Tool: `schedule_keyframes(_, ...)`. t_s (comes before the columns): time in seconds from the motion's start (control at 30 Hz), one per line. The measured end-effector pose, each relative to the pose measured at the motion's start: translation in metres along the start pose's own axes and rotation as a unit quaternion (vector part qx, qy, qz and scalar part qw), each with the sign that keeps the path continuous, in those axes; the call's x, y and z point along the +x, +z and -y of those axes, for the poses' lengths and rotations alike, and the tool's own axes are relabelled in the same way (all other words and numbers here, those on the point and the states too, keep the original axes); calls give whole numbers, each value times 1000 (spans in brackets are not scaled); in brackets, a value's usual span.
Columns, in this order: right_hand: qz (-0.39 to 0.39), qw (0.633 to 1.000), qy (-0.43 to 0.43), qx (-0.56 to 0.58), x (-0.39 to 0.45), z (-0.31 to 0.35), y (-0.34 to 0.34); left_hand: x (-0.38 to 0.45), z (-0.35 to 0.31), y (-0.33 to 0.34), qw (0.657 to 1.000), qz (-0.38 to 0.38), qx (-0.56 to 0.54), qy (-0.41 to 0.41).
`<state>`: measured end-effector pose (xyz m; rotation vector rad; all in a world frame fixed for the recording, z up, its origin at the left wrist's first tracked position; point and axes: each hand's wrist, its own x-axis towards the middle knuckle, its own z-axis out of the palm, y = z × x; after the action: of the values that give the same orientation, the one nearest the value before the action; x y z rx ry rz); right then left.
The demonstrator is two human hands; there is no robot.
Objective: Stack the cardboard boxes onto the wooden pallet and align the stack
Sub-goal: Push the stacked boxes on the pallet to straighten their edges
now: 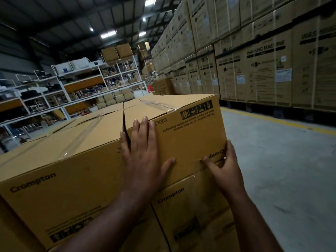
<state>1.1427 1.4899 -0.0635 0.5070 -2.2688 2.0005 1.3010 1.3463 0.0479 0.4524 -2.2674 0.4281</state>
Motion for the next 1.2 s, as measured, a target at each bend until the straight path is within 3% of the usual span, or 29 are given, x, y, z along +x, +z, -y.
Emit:
schedule_keyframes(0.2,-2,998,-36,-60,-4,-6,5,-2,0,0,998,-35,-51,-32)
schedule_keyframes(0.5,-5,973,-101,-205,-31,-6,18,-3,6,-8,999,17,20,-38)
schedule_keyframes(1.03,22,979,-93,-181,-33,-7,22,5,6,-11,999,-18,-14,-27)
schedule_keyframes(1.2,14,958,-172,-228,-46,-8,32,-3,11,4,1000,-2,-26,-18)
